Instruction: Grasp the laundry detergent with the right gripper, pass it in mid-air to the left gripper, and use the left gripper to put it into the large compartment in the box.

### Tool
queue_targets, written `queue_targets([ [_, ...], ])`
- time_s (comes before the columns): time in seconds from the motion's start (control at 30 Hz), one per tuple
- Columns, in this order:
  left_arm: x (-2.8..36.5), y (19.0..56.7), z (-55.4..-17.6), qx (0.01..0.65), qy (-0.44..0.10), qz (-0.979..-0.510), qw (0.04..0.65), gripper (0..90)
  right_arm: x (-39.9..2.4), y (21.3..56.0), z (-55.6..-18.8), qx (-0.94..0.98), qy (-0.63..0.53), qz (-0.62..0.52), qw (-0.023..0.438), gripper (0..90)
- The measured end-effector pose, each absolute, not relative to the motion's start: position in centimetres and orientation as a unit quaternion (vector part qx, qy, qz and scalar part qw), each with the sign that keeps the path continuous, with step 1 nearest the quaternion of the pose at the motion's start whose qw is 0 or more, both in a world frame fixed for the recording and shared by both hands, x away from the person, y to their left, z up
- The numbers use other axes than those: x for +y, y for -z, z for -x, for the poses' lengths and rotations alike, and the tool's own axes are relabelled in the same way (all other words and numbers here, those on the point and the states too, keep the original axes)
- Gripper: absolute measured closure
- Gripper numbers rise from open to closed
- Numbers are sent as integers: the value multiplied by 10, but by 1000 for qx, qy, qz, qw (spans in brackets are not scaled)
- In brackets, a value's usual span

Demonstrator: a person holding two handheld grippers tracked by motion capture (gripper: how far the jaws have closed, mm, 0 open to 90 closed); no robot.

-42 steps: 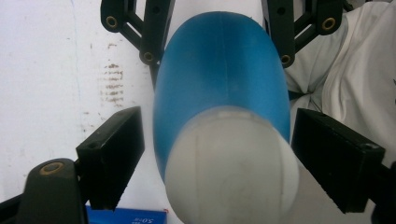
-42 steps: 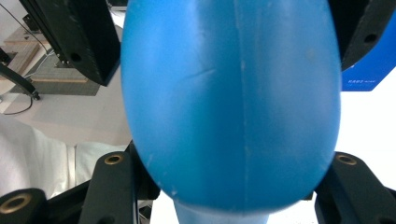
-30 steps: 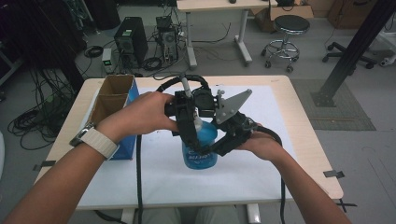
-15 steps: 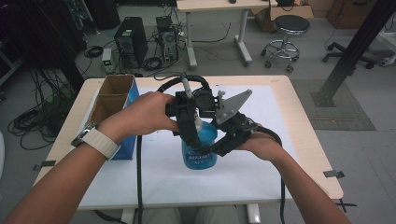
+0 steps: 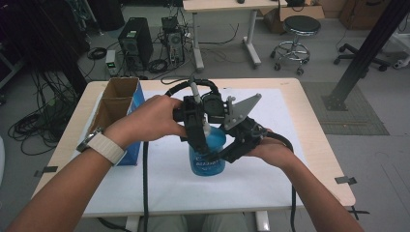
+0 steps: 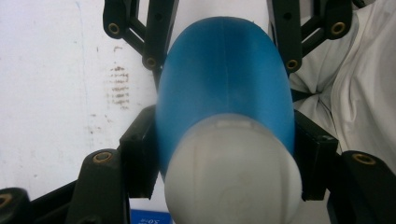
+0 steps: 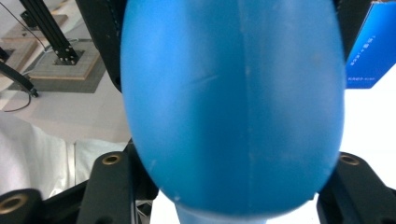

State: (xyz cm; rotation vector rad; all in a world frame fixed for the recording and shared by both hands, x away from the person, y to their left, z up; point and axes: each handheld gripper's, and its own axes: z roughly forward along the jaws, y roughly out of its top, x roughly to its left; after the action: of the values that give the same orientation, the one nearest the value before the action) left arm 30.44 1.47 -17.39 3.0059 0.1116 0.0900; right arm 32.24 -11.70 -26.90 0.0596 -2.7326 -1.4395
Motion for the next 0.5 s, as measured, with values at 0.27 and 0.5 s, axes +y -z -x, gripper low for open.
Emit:
queue_targets([
  [0.27,21,172,-306,56,-37,-995,70,384,-148,266,-322,-889,456,26,34,127],
  [0.5,30,164,-309,94,-51,-992,60,383,-188,258,-331,-908,409,96,-3,95],
])
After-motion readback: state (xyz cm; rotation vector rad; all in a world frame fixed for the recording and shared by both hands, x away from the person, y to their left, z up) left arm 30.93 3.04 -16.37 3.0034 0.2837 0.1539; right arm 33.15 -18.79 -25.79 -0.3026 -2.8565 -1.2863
